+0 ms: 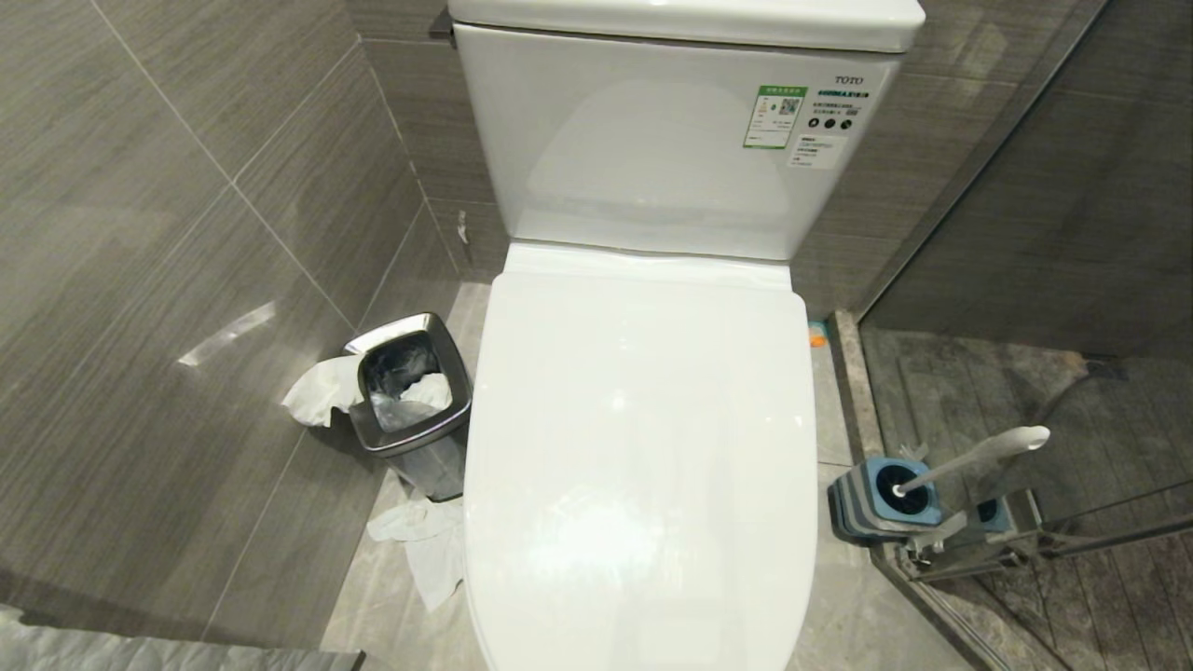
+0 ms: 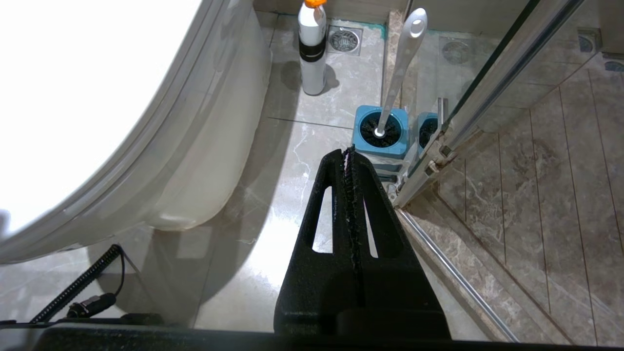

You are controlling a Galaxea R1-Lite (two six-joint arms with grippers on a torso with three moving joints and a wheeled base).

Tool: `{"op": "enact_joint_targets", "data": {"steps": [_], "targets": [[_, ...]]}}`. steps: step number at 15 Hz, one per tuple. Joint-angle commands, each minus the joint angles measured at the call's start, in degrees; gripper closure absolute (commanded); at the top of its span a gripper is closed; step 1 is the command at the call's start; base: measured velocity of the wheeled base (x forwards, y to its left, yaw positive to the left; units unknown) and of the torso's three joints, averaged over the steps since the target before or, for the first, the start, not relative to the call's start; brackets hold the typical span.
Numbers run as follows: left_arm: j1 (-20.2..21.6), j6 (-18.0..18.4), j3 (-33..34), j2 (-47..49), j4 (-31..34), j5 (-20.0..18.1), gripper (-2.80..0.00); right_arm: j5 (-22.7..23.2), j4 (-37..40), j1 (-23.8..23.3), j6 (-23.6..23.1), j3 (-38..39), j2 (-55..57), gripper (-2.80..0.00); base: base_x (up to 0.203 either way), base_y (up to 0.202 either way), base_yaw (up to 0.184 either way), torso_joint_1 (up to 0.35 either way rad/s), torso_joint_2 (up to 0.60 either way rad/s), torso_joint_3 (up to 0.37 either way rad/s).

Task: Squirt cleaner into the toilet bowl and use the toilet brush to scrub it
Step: Use the left hand to lift the toilet lid slightly

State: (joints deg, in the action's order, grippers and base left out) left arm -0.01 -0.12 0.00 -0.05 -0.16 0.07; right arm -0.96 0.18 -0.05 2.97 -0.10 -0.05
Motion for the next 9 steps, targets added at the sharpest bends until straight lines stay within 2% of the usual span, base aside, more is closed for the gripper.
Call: {"op": "enact_joint_targets", "data": {"steps": [1,9], "targets": [[0.0,0.0,0.1,0.0,0.0,0.0,0.0,0.0,0.0,0.0,0.0,0.0,0.0,0.0,0.0,0.0,0.0,0.0,0.0,0.0],[0.0,0.0,0.1,0.0,0.0,0.0,0.0,0.0,0.0,0.0,0.0,0.0,0.0,0.0,0.0,0.0,0.0,0.0,0.0,0.0]]}}
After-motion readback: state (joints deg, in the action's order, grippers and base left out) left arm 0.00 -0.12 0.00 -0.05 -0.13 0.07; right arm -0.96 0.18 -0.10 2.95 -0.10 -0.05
